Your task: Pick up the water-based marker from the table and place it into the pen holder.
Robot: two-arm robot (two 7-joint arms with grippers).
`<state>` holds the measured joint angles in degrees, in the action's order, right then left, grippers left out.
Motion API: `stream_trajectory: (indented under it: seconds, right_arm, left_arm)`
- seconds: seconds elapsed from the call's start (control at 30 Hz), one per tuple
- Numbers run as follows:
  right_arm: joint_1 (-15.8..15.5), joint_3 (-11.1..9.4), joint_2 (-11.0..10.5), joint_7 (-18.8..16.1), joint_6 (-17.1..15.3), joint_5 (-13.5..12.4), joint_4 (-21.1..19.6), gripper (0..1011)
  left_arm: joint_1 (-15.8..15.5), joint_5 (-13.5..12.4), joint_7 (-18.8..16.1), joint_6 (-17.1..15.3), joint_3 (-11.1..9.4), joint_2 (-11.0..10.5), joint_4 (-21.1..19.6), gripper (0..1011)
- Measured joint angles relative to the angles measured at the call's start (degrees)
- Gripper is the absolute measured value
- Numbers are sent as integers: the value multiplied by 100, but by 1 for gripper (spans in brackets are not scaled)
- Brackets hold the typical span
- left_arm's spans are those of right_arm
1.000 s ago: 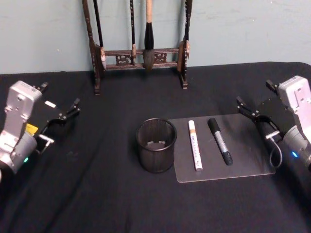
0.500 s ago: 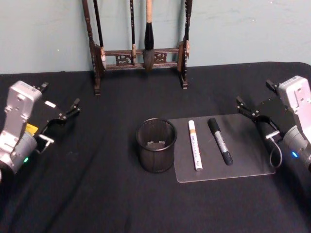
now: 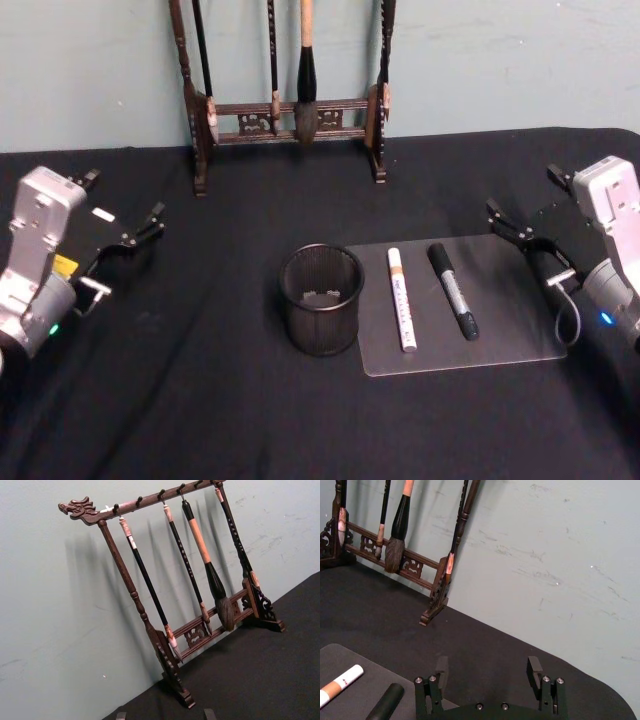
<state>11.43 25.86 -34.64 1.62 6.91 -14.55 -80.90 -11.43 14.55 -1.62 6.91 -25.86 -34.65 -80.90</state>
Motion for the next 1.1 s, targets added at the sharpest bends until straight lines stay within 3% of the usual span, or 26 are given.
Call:
stream_trajectory:
  seconds: [1.1]
  right_arm:
    - [0, -11, -1, -51, 4, 4, 0, 1003]
  left_arm:
    - [0, 0, 0, 0, 0, 0, 0, 1001]
